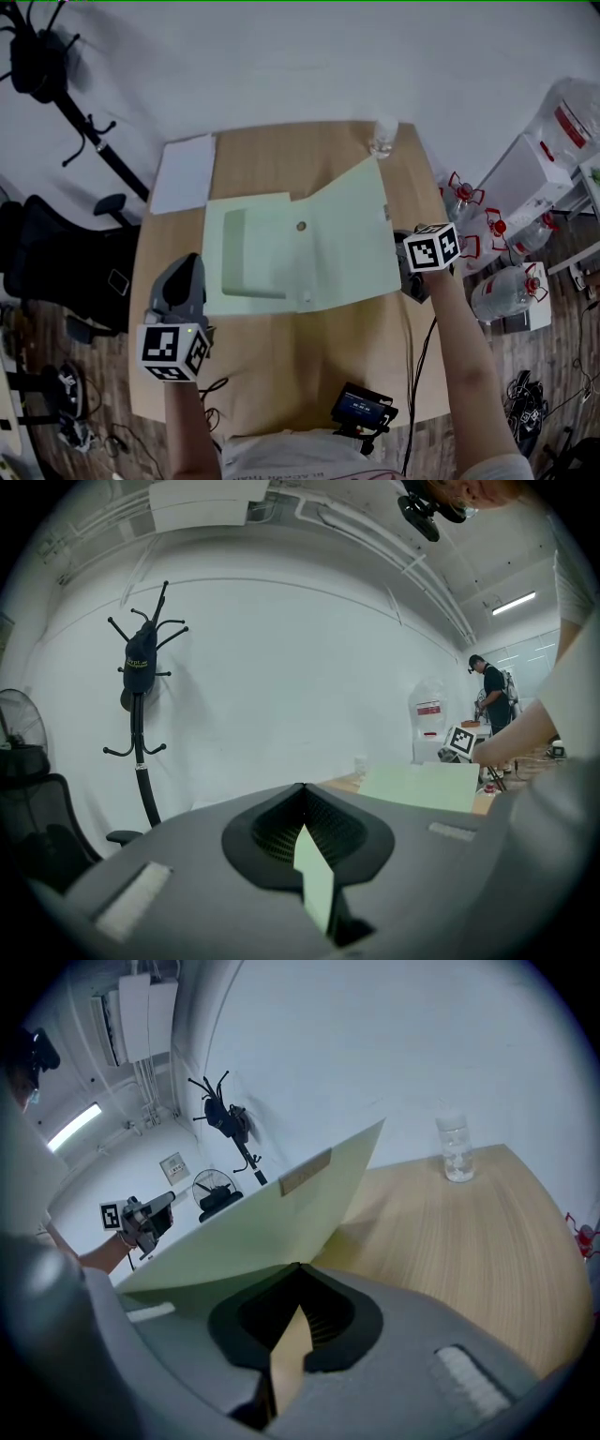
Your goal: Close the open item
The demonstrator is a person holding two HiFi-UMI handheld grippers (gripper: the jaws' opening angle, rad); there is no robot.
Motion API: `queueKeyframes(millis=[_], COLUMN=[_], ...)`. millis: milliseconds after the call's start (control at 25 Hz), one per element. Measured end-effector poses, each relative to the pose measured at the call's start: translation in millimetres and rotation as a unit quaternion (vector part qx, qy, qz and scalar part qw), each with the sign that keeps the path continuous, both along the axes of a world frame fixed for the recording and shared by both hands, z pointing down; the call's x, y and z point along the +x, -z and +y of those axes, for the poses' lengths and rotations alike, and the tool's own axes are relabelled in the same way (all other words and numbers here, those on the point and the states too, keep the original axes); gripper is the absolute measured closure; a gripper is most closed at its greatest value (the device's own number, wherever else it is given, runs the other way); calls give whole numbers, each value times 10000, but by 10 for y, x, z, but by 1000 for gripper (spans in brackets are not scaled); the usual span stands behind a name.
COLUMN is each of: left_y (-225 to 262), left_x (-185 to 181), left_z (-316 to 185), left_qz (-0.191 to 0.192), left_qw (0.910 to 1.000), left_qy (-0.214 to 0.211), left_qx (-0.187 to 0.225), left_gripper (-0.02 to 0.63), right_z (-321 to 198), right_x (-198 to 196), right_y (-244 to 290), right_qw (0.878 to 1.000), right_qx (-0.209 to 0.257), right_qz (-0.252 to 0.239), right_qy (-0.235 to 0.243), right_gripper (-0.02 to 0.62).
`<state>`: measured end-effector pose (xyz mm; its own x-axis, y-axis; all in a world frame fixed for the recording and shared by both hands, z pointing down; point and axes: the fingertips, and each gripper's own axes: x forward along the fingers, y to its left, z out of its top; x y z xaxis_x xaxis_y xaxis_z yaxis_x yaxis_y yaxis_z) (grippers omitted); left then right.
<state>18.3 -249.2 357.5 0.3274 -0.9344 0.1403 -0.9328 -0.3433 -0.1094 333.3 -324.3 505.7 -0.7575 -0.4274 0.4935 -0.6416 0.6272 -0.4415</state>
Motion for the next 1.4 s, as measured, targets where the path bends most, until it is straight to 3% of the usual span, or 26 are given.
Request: queueKeyframes(millis=[600,1400], left_y=[137,217], left_x=[-323,-931], left_z=[-48,-61], left_qz=[97,375], left_qw=[9996,9989], left_qy=[-223,-190], left_qx=[120,223], left_gripper=[591,591], right_z=[-34,-56], right_x=[-295,-1007], right_y=[254,385], right_qw=[9992,9997], right_qx=[150,219], right_qz=[-249,-46], right_qy=[-291,-73], right_gripper=[594,594])
